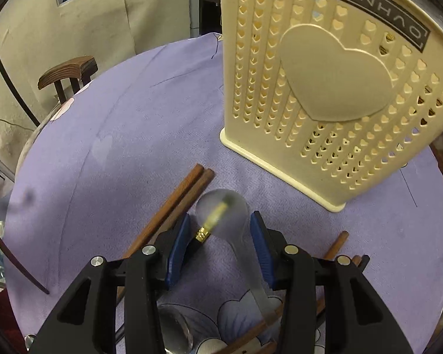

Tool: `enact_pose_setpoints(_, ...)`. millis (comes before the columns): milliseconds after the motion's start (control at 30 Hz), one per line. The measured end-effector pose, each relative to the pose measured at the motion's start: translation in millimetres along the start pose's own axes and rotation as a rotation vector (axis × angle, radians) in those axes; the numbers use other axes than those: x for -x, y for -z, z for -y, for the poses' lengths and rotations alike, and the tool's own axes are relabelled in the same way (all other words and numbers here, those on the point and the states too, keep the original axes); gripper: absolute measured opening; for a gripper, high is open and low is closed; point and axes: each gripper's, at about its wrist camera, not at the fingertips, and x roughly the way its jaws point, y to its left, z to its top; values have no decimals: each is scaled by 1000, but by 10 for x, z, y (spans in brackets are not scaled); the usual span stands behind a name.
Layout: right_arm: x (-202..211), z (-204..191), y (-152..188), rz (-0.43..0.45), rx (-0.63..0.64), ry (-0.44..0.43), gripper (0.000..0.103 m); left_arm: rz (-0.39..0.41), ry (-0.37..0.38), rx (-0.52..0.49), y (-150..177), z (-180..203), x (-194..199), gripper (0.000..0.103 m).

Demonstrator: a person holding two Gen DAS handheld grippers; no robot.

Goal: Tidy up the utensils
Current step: 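Lift the chopstick with the left tool while the right tool carries the spoon toward the cream holder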

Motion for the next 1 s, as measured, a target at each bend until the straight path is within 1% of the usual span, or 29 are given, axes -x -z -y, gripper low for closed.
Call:
enact_pose_setpoints(167, -70, 5, -101, -5, -23, -12, 41, 1, 8, -4, 6, 23, 9, 7)
enact_pose_setpoints(200, -68, 24, -88, -3, -23, -18, 38, 1, 9, -4, 7, 21, 14, 7)
enact_pose_setpoints(233, -70, 17, -92, -3, -26, -24, 36, 1, 9, -4, 7, 23, 15, 7)
enact_pose_setpoints(300, -66, 2, -87, -3, -30, -15, 36, 1, 8, -4, 9, 22, 14, 7)
enact_pose_setpoints(367, -40, -17, -81, 3, -26, 13, 36, 2, 7, -4, 11, 22, 12, 7)
enact_pose_setpoints(433, 42, -4, -89, 40, -48, 7, 36, 1, 5, 0, 12, 22, 12, 7)
enact_pose_setpoints(467, 123, 12, -93, 67, -72, -6, 36, 1, 5, 2, 13, 15, 16, 7)
enact_pose_setpoints(567, 383, 42, -87, 134, -117, -8, 36, 0, 6, 4, 4, 8, 19, 7)
enact_pose_setpoints(667, 727, 85, -26, 218, -164, -52, 36, 2, 4, 7, -1, 4, 13, 7)
enact_pose_setpoints(767, 998, 138, 55, 281, -213, -65, 36, 2, 7, 15, -13, -10, 11, 7)
enact_pose_setpoints(867, 1208, 225, 145, 340, -278, -120, 36, 3, 6, 18, -14, -13, 3, 7)
enact_pose_setpoints(967, 1394, 254, 200, 374, -282, -79, 35, 4, 4, 16, -12, 3, 9, 7)
enact_pose_setpoints(1000, 1446, 272, 224, 380, -287, -78, 35, 4, 3, 14, -10, 6, 12, 7)
